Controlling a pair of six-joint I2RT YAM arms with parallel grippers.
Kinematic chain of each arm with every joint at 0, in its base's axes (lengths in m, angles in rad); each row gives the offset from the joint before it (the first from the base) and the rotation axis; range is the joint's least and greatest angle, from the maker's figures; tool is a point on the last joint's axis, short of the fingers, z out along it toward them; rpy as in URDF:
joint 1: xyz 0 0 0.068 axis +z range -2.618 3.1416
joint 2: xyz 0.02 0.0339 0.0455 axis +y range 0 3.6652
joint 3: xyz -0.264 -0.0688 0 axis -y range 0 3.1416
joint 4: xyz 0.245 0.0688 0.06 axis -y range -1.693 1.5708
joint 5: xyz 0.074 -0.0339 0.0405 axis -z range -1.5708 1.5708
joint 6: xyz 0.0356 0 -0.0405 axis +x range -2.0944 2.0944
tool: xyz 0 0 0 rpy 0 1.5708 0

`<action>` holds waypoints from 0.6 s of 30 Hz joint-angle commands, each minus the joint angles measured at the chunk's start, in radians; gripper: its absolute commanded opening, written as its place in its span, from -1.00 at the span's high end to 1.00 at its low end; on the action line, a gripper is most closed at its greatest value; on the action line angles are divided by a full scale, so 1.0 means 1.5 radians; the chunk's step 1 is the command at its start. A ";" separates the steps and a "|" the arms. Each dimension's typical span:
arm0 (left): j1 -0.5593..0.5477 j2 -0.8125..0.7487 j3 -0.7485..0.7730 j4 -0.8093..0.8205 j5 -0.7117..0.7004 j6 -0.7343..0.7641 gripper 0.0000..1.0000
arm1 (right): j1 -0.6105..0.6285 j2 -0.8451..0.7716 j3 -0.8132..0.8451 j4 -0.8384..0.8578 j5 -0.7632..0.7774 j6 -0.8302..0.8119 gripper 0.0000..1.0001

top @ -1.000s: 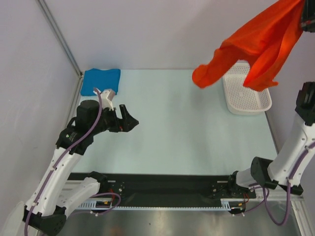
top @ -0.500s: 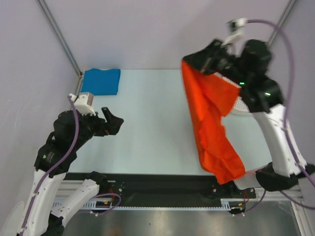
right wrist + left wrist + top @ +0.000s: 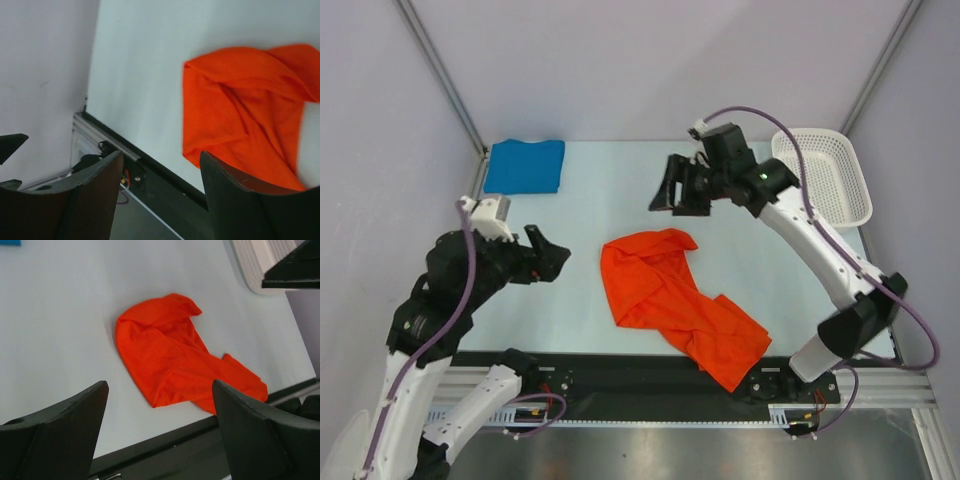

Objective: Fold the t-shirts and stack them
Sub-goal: Move the tshirt to the center of the board, then flatten the tshirt out

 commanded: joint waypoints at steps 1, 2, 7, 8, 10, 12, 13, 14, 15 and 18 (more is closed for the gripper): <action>-0.004 0.075 -0.036 0.022 0.112 0.002 -0.79 | -0.026 -0.114 -0.123 -0.104 0.056 -0.023 -0.35; -0.008 0.104 -0.060 0.045 0.135 -0.003 -0.74 | -0.029 -0.158 -0.227 -0.098 0.056 -0.015 -0.34; -0.106 0.214 -0.112 0.079 0.138 -0.036 -0.73 | -0.032 -0.284 -0.479 -0.072 0.042 0.078 -0.21; -0.146 0.233 -0.125 0.081 0.119 -0.039 -0.75 | -0.028 -0.303 -0.510 -0.064 0.035 0.106 -0.21; -0.177 0.294 -0.129 0.070 0.061 -0.059 -0.79 | -0.012 -0.346 -0.585 -0.046 0.037 0.142 -0.20; -0.213 0.325 -0.133 0.075 0.035 -0.067 -0.81 | 0.024 -0.366 -0.620 -0.034 0.045 0.178 -0.21; -0.224 0.350 -0.133 0.081 0.007 -0.072 -0.82 | 0.035 -0.377 -0.642 -0.034 0.060 0.186 -0.22; -0.247 0.365 -0.129 0.087 -0.003 -0.074 -0.84 | 0.060 -0.378 -0.650 -0.038 0.070 0.194 -0.22; -0.259 0.378 -0.127 0.090 -0.013 -0.078 -0.84 | 0.069 -0.379 -0.656 -0.052 0.081 0.207 -0.23; -0.293 0.451 -0.106 0.100 -0.039 -0.084 -0.80 | 0.103 -0.379 -0.687 -0.057 0.125 0.221 -0.23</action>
